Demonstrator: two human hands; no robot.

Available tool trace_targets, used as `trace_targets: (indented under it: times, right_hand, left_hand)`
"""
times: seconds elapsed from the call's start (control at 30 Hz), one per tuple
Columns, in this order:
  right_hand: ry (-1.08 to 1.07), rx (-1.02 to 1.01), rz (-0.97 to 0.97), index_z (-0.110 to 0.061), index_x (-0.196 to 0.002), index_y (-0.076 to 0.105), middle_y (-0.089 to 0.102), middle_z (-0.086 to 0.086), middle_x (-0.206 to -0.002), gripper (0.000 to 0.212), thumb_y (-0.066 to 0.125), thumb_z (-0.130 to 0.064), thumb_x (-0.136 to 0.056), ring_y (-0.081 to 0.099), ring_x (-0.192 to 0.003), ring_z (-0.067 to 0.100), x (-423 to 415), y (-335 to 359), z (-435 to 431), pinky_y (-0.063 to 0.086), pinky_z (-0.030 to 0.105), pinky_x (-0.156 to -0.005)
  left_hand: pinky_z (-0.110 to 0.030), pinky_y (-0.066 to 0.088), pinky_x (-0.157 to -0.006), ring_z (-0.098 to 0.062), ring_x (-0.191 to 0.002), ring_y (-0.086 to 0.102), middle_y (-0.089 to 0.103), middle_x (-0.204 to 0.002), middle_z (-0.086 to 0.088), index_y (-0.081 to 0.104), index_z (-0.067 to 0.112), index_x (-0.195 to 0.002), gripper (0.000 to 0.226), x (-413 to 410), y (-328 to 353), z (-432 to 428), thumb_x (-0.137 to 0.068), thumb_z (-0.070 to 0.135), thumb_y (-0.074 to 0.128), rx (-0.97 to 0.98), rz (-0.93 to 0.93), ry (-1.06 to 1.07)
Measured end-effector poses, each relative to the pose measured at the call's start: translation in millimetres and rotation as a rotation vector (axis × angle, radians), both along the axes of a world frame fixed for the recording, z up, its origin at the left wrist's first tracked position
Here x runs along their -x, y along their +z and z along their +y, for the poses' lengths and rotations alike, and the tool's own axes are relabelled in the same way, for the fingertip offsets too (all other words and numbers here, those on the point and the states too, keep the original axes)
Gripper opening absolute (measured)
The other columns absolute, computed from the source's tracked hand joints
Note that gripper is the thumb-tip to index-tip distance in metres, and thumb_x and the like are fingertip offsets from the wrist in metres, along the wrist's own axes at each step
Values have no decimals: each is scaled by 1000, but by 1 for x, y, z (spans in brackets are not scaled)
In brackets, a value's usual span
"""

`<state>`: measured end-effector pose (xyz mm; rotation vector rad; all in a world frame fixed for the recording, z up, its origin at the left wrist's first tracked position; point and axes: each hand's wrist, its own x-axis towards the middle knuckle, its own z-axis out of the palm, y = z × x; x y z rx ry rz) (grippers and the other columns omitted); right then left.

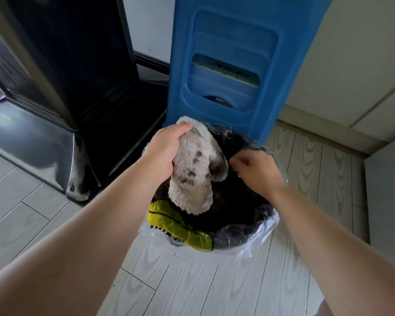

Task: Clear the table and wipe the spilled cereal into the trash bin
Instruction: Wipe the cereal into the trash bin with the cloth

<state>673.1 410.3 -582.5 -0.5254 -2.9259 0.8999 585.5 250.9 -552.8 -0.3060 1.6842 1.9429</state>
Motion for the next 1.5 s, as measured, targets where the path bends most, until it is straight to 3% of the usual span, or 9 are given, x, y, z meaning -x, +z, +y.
trace_targets:
  times: [0.17, 0.3, 0.5, 0.67, 0.83, 1.0, 1.17, 1.33, 1.5]
  right_hand:
    - [-353, 598, -168, -28, -113, 55, 61, 1, -115, 39, 44, -56, -87, 60, -103, 26, 13, 4, -13, 54, 42, -79]
    - [-445, 1140, -232, -23, -113, 59, 67, 3, -106, 43, 59, -53, -81, 63, -96, 25, 12, 1, -6, 52, 45, -87]
    - [-55, 195, -2, -8, -73, 56, 55, 7, -70, 31, 52, -32, -92, 50, -67, 21, 10, 25, 10, 35, 32, -59]
    - [278, -41, 44, -18, -110, 65, 52, -3, -89, 25, 46, -26, -96, 50, -89, 13, 11, 41, 10, 31, 19, -73]
    - [321, -58, 307, -13, -117, 65, 47, 0, -85, 29, 60, -14, -88, 48, -83, 15, 9, 42, 4, 33, 16, -73]
    - [189, 31, 556, -9, -103, 71, 57, -5, -82, 24, 69, -6, -79, 51, -80, 4, 8, 46, 3, 39, 6, -78]
    - [34, 144, 623, -9, -100, 72, 57, -9, -75, 21, 68, -3, -80, 55, -72, -7, 3, 56, 2, 42, 3, -71]
    - [67, 205, 518, -24, -100, 69, 60, -23, -89, 27, 60, -3, -86, 56, -85, -12, 1, 68, 2, 40, 3, -81]
    - [123, 413, 520, -31, -90, 66, 66, -20, -92, 44, 54, 10, -84, 62, -88, -8, 3, 72, -10, 46, 9, -82]
  left_hand:
    - [-40, 51, -81, -28, -96, 66, 69, -103, -11, 63, 8, -103, 22, -7, 4, -4, -84, 17, 55, -214, -127, -41]
    - [-40, 49, -80, -26, -87, 64, 68, -91, -8, 60, 9, -95, 19, -12, 6, -5, -83, 11, 45, -290, -101, -107]
    - [-39, 48, -81, -26, -93, 62, 60, -96, -7, 61, 14, -93, 42, -5, 10, -13, -63, 43, 64, 447, 295, -373]
    - [-40, 20, -116, -14, -143, 15, 12, -156, 9, 10, 28, -149, 98, -3, 20, -7, -73, 31, 73, 499, 695, -404]
    - [-33, 40, -99, -15, -117, 47, 56, -120, 8, 52, 34, -125, 56, -11, 19, 3, -73, 25, 72, 525, 893, -593]
    - [-27, 38, -60, -9, -77, 51, 53, -82, 10, 50, 21, -85, 40, -7, 24, -1, -66, 44, 77, 677, 829, -422]
    - [-29, 42, -73, -10, -86, 50, 52, -108, 3, 50, 15, -118, 61, 4, 32, -16, -69, 37, 78, 675, 553, -494]
    - [-35, 27, -111, -16, -138, 27, 24, -153, 4, 19, 30, -147, 102, 8, 34, -28, -66, 33, 81, 550, 535, -615]
    - [-32, 30, -110, -8, -130, 39, 46, -137, 8, 22, 35, -145, 98, -2, 36, -12, -67, 24, 81, 250, 579, -637]
